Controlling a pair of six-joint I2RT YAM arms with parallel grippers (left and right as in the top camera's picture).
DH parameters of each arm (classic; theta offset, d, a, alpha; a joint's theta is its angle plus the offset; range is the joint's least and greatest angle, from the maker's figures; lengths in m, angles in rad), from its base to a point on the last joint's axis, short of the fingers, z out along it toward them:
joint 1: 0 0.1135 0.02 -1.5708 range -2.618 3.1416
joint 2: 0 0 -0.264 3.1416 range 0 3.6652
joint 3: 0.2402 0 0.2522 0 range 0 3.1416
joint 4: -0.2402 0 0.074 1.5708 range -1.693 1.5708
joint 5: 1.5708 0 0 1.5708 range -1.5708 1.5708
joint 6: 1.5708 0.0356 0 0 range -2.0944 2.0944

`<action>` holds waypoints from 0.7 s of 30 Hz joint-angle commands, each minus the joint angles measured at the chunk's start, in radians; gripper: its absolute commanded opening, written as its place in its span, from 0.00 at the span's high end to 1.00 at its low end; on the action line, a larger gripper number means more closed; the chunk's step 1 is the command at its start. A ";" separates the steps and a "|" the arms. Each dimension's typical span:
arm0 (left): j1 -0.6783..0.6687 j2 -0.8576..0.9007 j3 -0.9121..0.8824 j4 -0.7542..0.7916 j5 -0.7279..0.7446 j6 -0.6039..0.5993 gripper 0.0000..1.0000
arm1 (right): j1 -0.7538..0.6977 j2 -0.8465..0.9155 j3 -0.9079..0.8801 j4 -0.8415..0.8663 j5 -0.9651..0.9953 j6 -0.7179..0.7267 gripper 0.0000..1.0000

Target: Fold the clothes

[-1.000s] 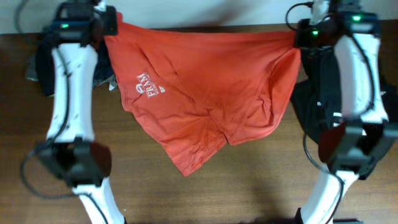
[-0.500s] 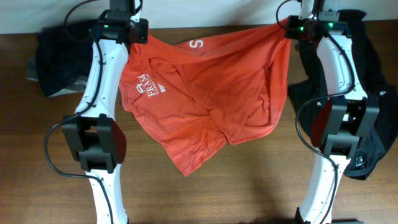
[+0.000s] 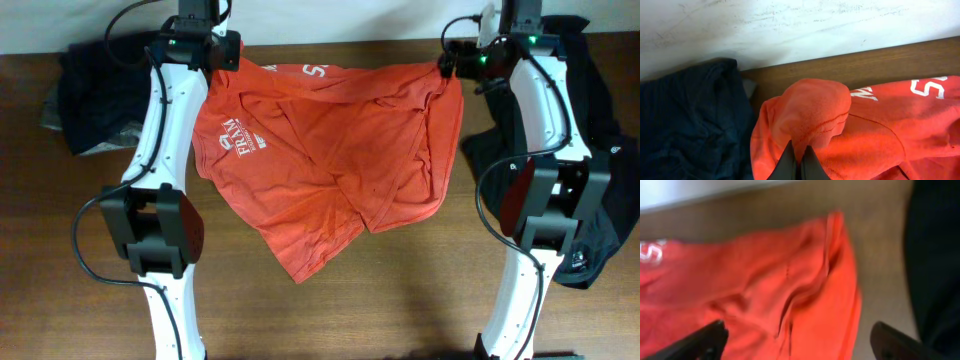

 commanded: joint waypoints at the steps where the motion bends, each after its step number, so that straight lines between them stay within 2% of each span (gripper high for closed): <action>1: 0.005 -0.010 0.009 0.003 0.006 -0.013 0.99 | 0.044 -0.037 0.018 -0.076 -0.038 0.003 0.13; 4: 0.005 -0.010 0.009 0.003 0.007 -0.013 0.99 | 0.086 -0.023 0.008 -0.099 -0.019 0.003 0.22; 5: 0.005 -0.010 0.009 0.003 0.006 -0.013 0.99 | 0.098 -0.021 0.003 -0.097 0.010 0.004 0.28; 8: 0.005 -0.010 0.009 0.002 0.006 -0.013 0.99 | 0.134 -0.011 -0.024 -0.086 0.153 0.100 0.39; 11: 0.005 -0.010 0.009 0.004 0.007 -0.014 0.99 | 0.152 -0.005 -0.059 -0.076 0.220 0.162 0.44; 15: 0.005 -0.010 0.009 0.005 0.007 -0.014 0.99 | 0.161 0.011 -0.100 -0.025 0.226 0.198 0.47; 21: 0.005 -0.010 0.009 0.005 0.007 -0.014 0.99 | 0.161 0.024 -0.169 0.075 0.249 0.263 0.58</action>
